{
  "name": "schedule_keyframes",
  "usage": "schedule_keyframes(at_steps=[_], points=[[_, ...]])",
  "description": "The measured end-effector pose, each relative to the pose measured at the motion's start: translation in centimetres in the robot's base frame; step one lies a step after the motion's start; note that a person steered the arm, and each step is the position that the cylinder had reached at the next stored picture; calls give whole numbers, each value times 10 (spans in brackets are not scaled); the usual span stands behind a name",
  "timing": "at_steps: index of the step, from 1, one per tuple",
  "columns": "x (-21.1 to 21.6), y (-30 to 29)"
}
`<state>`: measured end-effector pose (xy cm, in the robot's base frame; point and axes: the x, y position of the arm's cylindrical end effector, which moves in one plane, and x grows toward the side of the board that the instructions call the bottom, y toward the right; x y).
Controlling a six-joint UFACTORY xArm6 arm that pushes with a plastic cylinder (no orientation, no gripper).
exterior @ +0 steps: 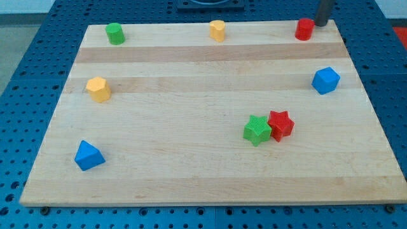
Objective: Move your arm towards the bottom center
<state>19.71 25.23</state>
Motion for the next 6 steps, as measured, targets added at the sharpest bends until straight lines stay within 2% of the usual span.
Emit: schedule_keyframes(at_steps=[2,4,6], points=[[16,-30],[60,-43],[95,-80]])
